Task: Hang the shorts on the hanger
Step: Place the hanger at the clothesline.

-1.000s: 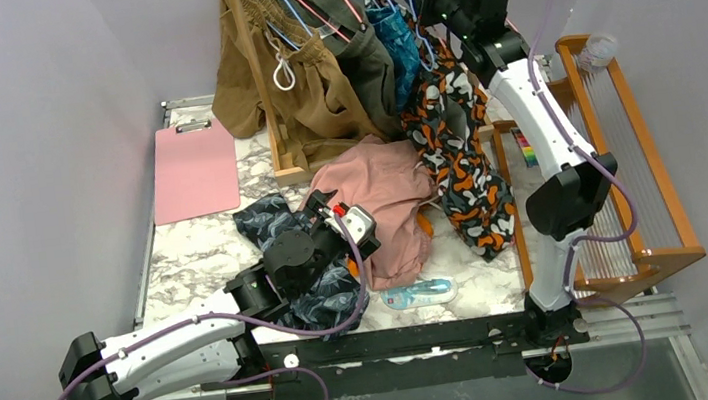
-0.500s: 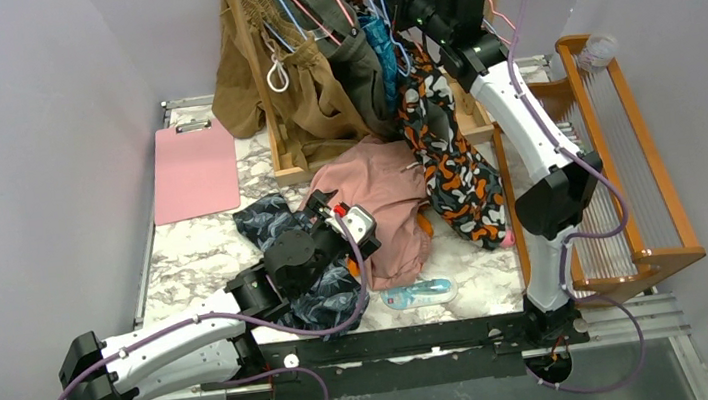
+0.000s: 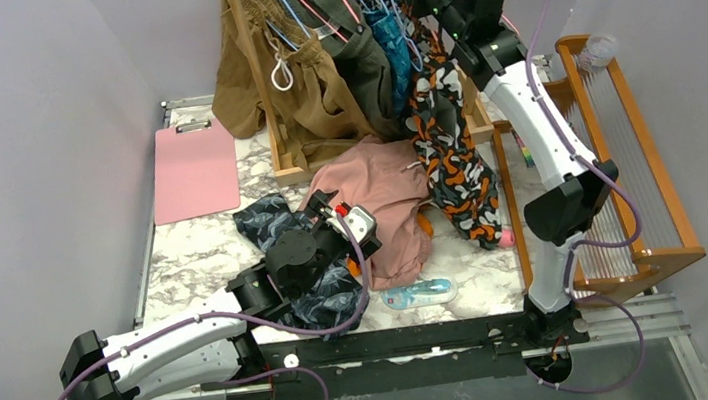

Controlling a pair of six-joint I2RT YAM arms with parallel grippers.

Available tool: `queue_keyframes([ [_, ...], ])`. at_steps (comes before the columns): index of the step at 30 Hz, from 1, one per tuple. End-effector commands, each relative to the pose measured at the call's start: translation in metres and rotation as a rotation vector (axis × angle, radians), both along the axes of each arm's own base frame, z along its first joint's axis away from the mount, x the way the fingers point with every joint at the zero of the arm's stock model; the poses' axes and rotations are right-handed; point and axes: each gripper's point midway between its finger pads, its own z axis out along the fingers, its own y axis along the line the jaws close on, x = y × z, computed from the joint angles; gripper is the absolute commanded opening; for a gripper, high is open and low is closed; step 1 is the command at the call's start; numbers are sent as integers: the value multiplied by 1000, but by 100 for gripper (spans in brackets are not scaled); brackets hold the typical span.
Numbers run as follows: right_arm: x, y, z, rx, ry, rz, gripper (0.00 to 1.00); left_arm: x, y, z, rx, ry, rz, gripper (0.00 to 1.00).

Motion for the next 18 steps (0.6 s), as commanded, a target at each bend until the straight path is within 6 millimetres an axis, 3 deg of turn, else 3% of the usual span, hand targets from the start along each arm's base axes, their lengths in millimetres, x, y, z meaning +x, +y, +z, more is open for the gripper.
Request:
queue_keyframes([
  [1,-22,-30,69,51,-166,-36,1,0,-1,5,-27,-11,-2,99],
  [9,-21,-40,91,94,-232,6,1,1,-2,2,-14,-10,-1,99],
  [18,-19,-25,107,190,-265,93,1,3,-2,-2,5,-11,4,99],
])
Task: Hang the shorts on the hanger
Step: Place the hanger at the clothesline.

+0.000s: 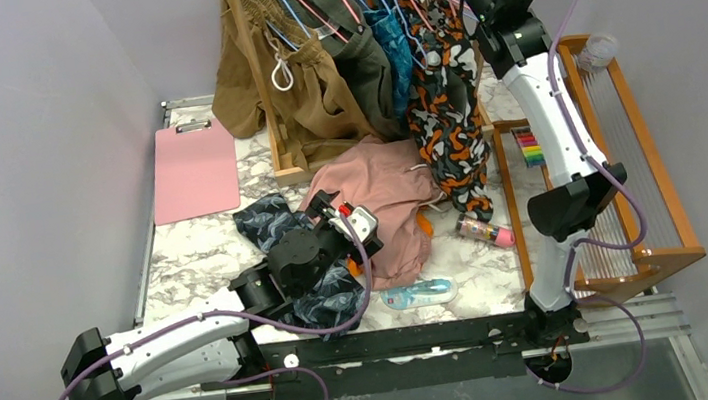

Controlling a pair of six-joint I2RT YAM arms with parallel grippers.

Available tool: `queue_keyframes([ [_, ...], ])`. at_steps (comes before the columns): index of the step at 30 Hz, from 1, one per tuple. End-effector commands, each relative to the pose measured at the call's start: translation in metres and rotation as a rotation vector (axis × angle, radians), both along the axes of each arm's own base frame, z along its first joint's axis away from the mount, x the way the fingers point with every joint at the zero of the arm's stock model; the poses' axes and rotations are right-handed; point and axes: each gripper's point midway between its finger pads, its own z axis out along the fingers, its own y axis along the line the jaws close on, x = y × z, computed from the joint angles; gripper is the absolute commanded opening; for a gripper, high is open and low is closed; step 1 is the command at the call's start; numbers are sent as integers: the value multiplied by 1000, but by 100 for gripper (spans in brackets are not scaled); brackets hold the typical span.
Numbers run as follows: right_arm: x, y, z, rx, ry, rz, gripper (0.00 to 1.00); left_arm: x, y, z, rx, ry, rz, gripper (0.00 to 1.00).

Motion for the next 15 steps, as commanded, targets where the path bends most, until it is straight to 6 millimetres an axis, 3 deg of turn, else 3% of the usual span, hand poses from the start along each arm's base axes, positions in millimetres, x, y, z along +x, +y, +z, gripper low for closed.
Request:
queue_keyframes([
  [1,-11,9,45,92,-133,74,1,2,0,2,-9,-16,5,99],
  [15,34,-3,20,130,-120,-56,1,5,-1,-8,28,-13,15,99],
])
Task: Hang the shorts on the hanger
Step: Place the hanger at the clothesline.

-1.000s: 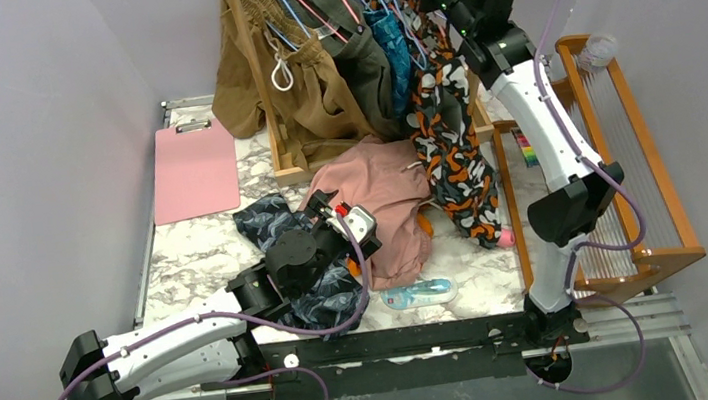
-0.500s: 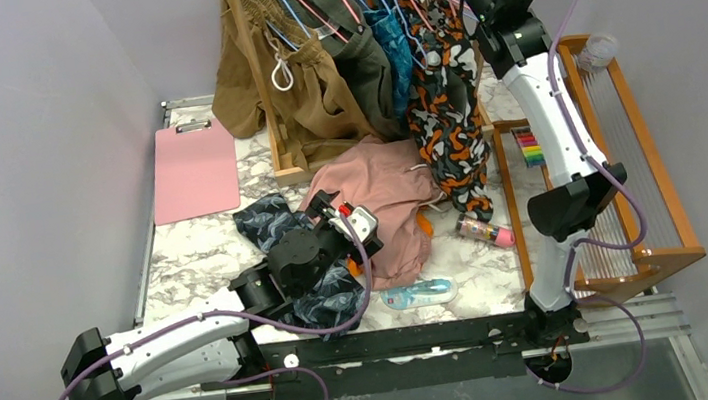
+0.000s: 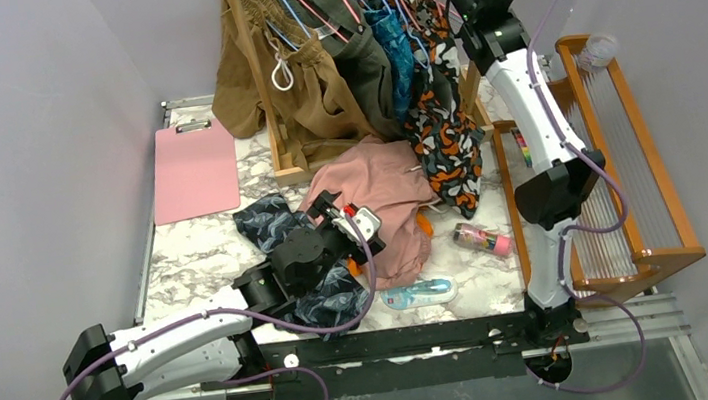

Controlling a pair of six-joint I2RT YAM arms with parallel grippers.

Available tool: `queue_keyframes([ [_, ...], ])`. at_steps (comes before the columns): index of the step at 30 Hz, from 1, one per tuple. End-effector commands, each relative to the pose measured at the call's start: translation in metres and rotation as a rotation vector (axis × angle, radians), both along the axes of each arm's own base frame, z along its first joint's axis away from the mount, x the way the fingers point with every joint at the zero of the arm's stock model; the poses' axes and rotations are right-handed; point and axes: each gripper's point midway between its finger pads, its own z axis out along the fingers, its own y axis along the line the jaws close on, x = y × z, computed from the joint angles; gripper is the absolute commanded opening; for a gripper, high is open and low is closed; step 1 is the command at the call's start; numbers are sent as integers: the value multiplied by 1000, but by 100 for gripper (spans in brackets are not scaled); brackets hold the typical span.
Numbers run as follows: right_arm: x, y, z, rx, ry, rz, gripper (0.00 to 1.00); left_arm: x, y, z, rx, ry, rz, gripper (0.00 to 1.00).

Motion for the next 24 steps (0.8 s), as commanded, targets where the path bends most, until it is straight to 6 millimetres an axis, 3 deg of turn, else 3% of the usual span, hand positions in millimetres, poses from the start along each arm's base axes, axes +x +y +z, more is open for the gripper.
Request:
queue_keyframes([
  [1,1,-7,33,63,-122,-35,1,4,1,-2,1,-13,18,99],
  [13,9,-4,45,105,-210,-32,1,5,1,-4,11,-18,23,99],
  [24,38,0,1,59,-138,-62,1,7,0,-10,27,-14,27,99],
])
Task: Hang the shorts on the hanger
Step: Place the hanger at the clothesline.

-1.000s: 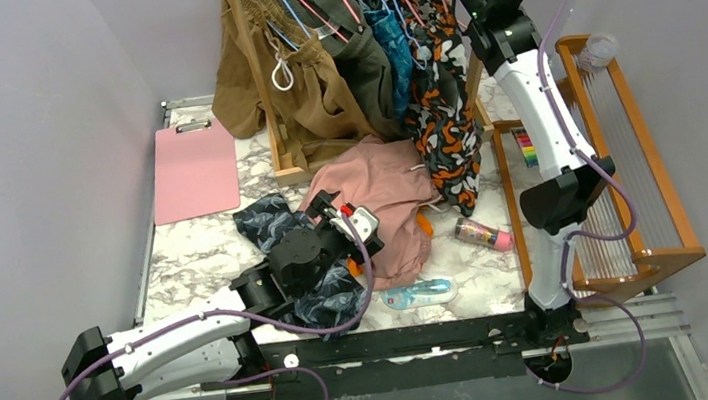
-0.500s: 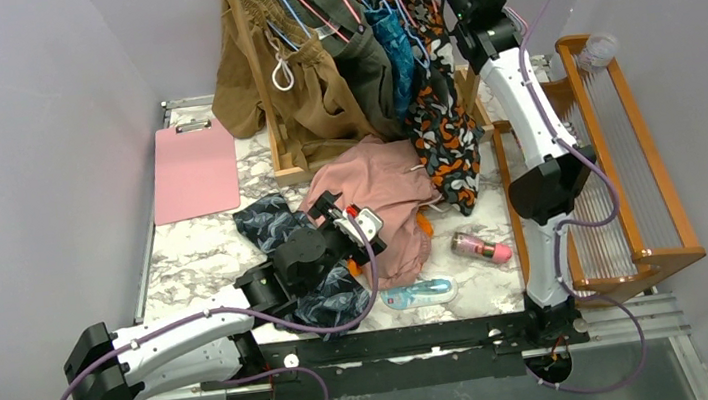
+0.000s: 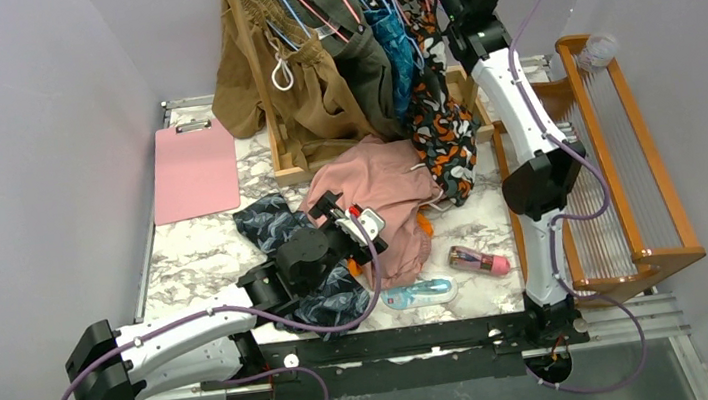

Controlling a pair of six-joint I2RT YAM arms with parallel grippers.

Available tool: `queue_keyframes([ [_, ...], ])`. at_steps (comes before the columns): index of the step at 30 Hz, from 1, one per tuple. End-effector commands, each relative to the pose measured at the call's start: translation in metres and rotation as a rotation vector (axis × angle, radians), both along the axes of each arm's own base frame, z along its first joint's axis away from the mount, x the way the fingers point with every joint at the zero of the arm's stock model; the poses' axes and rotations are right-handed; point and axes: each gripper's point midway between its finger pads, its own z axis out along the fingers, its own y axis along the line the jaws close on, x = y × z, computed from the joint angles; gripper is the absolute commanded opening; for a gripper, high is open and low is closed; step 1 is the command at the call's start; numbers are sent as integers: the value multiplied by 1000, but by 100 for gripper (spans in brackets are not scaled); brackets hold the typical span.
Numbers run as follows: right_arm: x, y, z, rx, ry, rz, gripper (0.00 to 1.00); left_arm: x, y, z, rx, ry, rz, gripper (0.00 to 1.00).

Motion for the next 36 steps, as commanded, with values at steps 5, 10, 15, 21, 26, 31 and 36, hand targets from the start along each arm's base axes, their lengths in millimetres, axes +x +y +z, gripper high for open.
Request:
queue_keyframes([
  [5,9,-5,0,4,-42,-45,6,4,2,-1,-7,-11,22,99],
  [10,10,-4,-7,-8,-19,-38,20,3,2,0,-9,-13,20,99],
  [15,8,-4,-13,-18,12,-38,29,3,2,3,-18,-13,19,99],
  [21,-6,-10,-11,-32,40,-48,35,1,3,7,-34,-12,15,99],
  [26,-27,-20,-18,-96,84,-74,39,-2,2,15,-64,-13,0,99],
  [31,-48,-30,-36,-175,157,-90,41,-7,1,24,-106,-7,-22,99],
  [36,-62,-41,-56,-231,232,-123,43,-10,-1,29,-127,1,-39,99],
])
